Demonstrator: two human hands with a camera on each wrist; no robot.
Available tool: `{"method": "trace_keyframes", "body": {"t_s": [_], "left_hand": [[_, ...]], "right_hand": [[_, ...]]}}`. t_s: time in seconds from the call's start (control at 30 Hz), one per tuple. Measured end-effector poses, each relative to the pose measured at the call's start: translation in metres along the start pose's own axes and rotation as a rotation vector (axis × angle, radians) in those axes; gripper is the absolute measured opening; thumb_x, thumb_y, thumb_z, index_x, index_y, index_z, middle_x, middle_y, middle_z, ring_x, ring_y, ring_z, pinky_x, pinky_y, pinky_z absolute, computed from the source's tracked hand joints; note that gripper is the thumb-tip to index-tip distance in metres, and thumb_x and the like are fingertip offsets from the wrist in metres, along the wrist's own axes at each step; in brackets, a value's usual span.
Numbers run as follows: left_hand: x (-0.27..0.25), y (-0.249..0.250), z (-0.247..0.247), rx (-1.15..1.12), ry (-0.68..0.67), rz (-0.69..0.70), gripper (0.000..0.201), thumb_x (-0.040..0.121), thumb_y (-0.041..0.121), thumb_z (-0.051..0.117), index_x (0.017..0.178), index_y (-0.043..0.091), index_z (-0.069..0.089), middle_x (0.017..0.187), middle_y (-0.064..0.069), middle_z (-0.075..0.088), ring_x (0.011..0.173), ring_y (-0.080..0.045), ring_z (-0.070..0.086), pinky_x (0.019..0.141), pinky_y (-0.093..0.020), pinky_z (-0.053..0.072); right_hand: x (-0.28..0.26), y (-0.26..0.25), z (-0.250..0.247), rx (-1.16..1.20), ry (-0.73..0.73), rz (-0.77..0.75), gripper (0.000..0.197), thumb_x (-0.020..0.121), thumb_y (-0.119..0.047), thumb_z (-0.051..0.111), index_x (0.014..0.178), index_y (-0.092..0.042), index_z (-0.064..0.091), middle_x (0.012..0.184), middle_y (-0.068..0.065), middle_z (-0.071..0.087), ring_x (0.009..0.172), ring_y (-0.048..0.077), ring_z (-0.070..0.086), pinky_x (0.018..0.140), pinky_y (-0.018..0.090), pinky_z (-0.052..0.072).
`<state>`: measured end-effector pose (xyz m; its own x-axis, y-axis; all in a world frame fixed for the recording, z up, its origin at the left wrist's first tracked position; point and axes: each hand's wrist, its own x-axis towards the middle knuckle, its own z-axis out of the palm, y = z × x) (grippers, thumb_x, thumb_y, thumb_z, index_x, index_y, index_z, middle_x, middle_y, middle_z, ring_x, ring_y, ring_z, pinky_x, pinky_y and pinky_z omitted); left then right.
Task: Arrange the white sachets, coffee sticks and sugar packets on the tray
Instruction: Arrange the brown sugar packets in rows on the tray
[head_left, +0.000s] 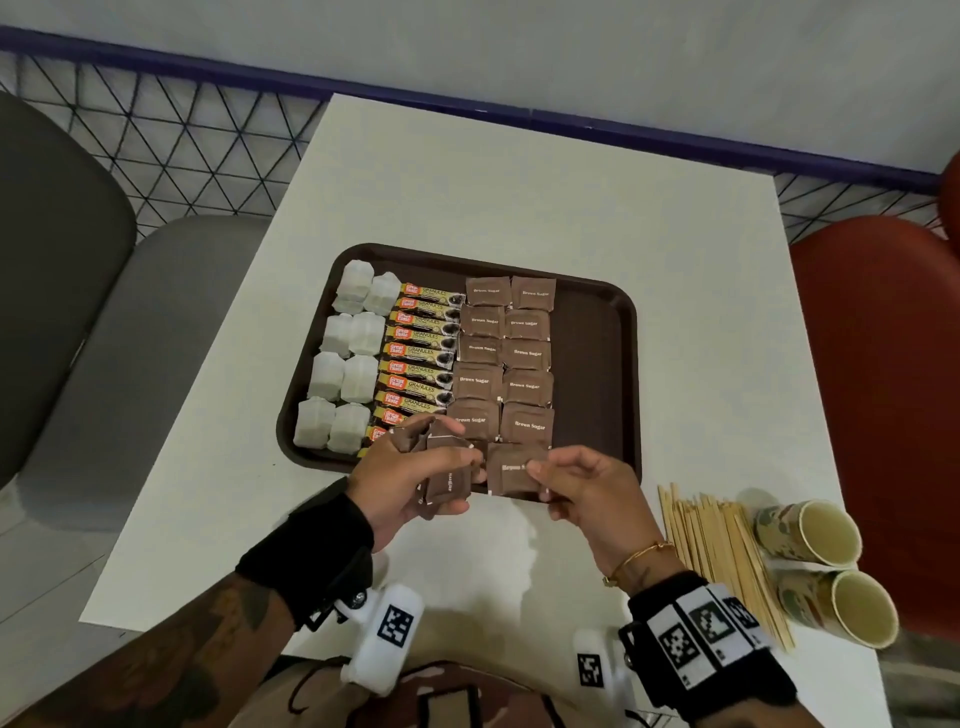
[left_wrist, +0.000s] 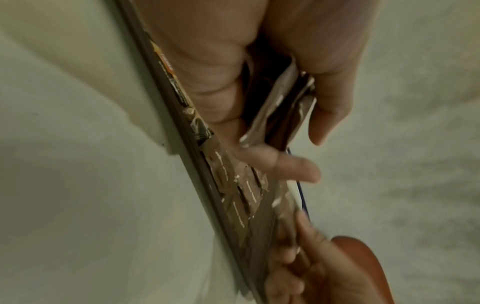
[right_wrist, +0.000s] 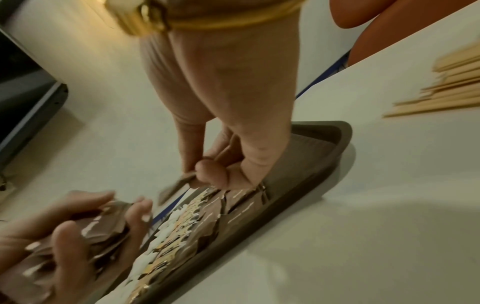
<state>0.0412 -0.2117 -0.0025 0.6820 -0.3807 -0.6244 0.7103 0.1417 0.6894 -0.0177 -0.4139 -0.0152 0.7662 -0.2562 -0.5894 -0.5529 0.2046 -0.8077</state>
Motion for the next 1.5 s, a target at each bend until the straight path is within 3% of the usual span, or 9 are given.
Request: {"method": "trace_keyframes", "body": {"t_s": [0.2, 0.47, 0.6, 0.73, 0.87, 1.13, 1.27, 1.33, 1.5], "left_hand": [[-0.001, 0.005, -0.013, -0.216, -0.052, -0.026, 0.027, 0.085, 0.002, 0.061, 0.110, 0.013, 0.059, 0.114, -0.021, 0.068, 0.105, -0.040, 0.068, 0.068, -0.044, 0.060], [-0.002, 0.004, -0.012, -0.125, 0.020, 0.026, 0.025, 0.082, -0.002, 0.067, 0.103, 0.012, 0.064, 0.096, -0.015, 0.070, 0.070, -0.028, 0.070, 0.053, -0.033, 0.057], [-0.003, 0.004, -0.010, -0.050, 0.025, 0.040, 0.019, 0.084, -0.002, 0.068, 0.091, 0.014, 0.064, 0.084, -0.013, 0.068, 0.061, -0.027, 0.065, 0.046, -0.026, 0.052], [0.000, 0.003, -0.009, -0.012, 0.041, 0.057, 0.023, 0.081, 0.001, 0.072, 0.095, 0.016, 0.060, 0.087, -0.014, 0.066, 0.059, -0.031, 0.062, 0.046, -0.025, 0.049], [0.004, 0.000, -0.003, 0.034, 0.104, 0.075, 0.024, 0.079, 0.006, 0.076, 0.091, 0.020, 0.060, 0.088, -0.007, 0.069, 0.061, -0.024, 0.065, 0.049, -0.024, 0.050], [0.006, 0.004, -0.005, -0.044, 0.064, 0.037, 0.019, 0.085, 0.000, 0.066, 0.099, 0.013, 0.064, 0.105, -0.017, 0.072, 0.085, -0.032, 0.070, 0.061, -0.033, 0.060], [0.006, 0.010, -0.010, -0.157, 0.019, 0.030, 0.016, 0.090, -0.002, 0.056, 0.102, 0.007, 0.062, 0.101, -0.021, 0.073, 0.085, -0.027, 0.072, 0.074, -0.042, 0.061], [0.008, 0.010, -0.012, -0.189, 0.022, 0.030, 0.021, 0.090, -0.002, 0.058, 0.108, 0.007, 0.062, 0.115, -0.021, 0.069, 0.099, -0.034, 0.071, 0.073, -0.043, 0.061], [0.009, 0.007, -0.013, -0.135, 0.077, 0.056, 0.032, 0.084, 0.006, 0.068, 0.116, 0.008, 0.064, 0.107, -0.016, 0.071, 0.086, -0.029, 0.070, 0.057, -0.033, 0.057]], "right_hand": [[0.020, 0.012, -0.007, -0.141, 0.137, -0.009, 0.012, 0.078, -0.008, 0.079, 0.078, -0.008, 0.068, 0.067, 0.007, 0.067, 0.058, 0.015, 0.059, 0.052, 0.028, 0.050], [0.025, 0.021, -0.001, -0.509, 0.221, -0.114, 0.019, 0.080, -0.020, 0.079, 0.075, -0.010, 0.064, 0.062, 0.010, 0.067, 0.041, 0.009, 0.057, 0.043, 0.017, 0.047], [0.023, 0.019, 0.002, -0.616, 0.259, -0.167, 0.025, 0.078, -0.029, 0.080, 0.070, -0.015, 0.061, 0.063, 0.002, 0.063, 0.055, 0.013, 0.057, 0.054, 0.022, 0.047], [0.002, 0.002, 0.012, -0.411, 0.090, -0.224, 0.026, 0.079, -0.039, 0.077, 0.070, -0.018, 0.064, 0.060, -0.006, 0.060, 0.055, 0.009, 0.053, 0.052, 0.024, 0.043], [-0.016, -0.006, 0.034, -0.141, -0.171, -0.096, 0.020, 0.078, -0.028, 0.080, 0.090, -0.013, 0.073, 0.075, 0.000, 0.070, 0.060, 0.011, 0.059, 0.045, 0.025, 0.045], [0.000, -0.005, 0.023, 0.095, -0.007, -0.007, 0.013, 0.082, -0.005, 0.074, 0.091, -0.011, 0.068, 0.073, 0.007, 0.070, 0.056, 0.012, 0.061, 0.040, 0.021, 0.042], [0.025, -0.014, -0.001, -0.034, 0.089, -0.070, 0.009, 0.083, -0.005, 0.073, 0.088, -0.011, 0.069, 0.066, 0.005, 0.065, 0.050, 0.011, 0.053, 0.041, 0.022, 0.043], [0.038, -0.013, -0.006, -0.154, 0.126, -0.094, 0.007, 0.083, -0.009, 0.075, 0.085, -0.013, 0.070, 0.062, 0.004, 0.063, 0.049, 0.012, 0.051, 0.044, 0.024, 0.044], [0.059, -0.009, -0.003, -0.319, 0.151, -0.117, 0.012, 0.081, -0.017, 0.079, 0.086, -0.012, 0.069, 0.060, 0.000, 0.063, 0.039, 0.004, 0.050, 0.042, 0.018, 0.043]]}}
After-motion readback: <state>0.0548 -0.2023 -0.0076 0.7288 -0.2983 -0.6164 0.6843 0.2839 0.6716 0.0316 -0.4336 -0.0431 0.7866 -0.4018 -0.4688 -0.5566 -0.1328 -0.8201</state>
